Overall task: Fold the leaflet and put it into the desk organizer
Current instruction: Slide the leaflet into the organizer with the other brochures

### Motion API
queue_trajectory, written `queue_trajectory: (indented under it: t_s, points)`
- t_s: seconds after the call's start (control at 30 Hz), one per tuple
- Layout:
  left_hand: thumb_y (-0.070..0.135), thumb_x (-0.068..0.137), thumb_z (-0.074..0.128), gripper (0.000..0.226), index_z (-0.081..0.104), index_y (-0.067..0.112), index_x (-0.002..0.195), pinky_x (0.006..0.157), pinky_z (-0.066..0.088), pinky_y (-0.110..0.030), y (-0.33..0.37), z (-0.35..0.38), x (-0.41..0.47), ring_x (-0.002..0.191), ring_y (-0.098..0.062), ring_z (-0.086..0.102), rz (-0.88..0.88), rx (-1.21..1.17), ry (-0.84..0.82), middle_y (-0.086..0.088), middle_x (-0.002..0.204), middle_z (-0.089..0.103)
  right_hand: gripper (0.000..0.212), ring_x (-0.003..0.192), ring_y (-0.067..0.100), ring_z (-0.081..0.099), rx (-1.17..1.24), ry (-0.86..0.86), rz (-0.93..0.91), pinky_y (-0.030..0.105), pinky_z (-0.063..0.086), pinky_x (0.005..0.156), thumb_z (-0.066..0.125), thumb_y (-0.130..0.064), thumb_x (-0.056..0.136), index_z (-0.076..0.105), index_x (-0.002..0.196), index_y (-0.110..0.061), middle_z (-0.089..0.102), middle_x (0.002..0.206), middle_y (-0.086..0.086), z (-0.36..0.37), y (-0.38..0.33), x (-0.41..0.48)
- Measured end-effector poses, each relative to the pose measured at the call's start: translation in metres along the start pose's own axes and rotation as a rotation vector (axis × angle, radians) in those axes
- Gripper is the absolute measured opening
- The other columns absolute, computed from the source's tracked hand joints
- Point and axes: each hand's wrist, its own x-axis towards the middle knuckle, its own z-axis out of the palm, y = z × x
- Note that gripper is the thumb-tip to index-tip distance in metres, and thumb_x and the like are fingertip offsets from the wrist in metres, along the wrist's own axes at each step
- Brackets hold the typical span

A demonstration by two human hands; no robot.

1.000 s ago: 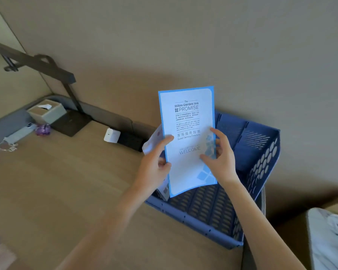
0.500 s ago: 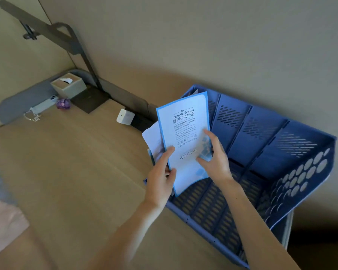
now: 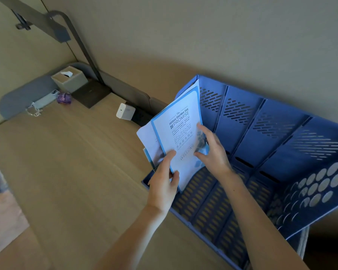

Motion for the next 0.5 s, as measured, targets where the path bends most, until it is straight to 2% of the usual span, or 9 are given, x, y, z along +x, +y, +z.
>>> queue_trajectory:
  t_s: [0.07,0.2,0.27,0.4,0.5]
  points:
    - [-0.003,0.090,0.061,0.068,0.036,0.045,0.131,0.077,0.053,-0.015,-0.0010,0.0009,0.0027,0.079,0.001,0.055,-0.007,0.017,-0.013,0.008,0.130,0.055,0.107,0.116,-0.027,0.036,-0.017,-0.013,-0.006,0.006,0.028,0.093,0.077,0.004,0.080,0.024,0.141,-0.066,0.040,0.133,-0.024,0.0016,0.0026,0.0025]
    - [-0.002,0.091,0.060,0.072,0.032,0.055,0.126,0.077,0.051,-0.015,-0.0016,0.0019,0.0043,0.082,-0.009,0.053,-0.024,-0.002,-0.009,0.014,0.130,0.052,0.105,0.124,-0.004,0.039,-0.059,-0.020,-0.010,0.021,0.036,0.100,0.078,0.001,0.080,0.023,0.144,-0.063,0.039,0.131,-0.023,0.0015,0.0030,0.0065]
    - [-0.002,0.091,0.061,0.073,0.031,0.054,0.127,0.078,0.050,-0.010,-0.0028,0.0038,0.0039,0.085,-0.012,0.056,-0.009,-0.006,-0.012,0.008,0.132,0.055,0.105,0.124,-0.002,0.040,-0.073,-0.013,-0.023,0.024,0.037,0.100,0.078,-0.001,0.081,0.023,0.143,-0.065,0.039,0.132,-0.023,-0.0022,0.0033,0.0069]
    - [-0.003,0.090,0.063,0.078,0.028,0.053,0.131,0.080,0.049,-0.014,-0.0062,0.0069,0.0065,0.092,-0.024,0.061,0.003,0.019,-0.029,-0.007,0.126,0.061,0.106,0.127,0.004,0.043,-0.105,-0.030,-0.039,0.029,0.041,0.102,0.077,-0.001,0.082,0.020,0.144,-0.065,0.043,0.141,-0.014,-0.0063,0.0037,0.0055]
    - [-0.004,0.089,0.064,0.081,0.026,0.053,0.133,0.078,0.051,-0.015,-0.0078,0.0070,0.0077,0.092,-0.025,0.063,0.018,0.038,-0.022,-0.007,0.127,0.062,0.106,0.130,0.012,0.045,-0.117,-0.045,-0.042,0.036,0.043,0.104,0.077,-0.001,0.082,0.018,0.146,-0.062,0.045,0.143,-0.005,-0.0043,0.0022,0.0050]
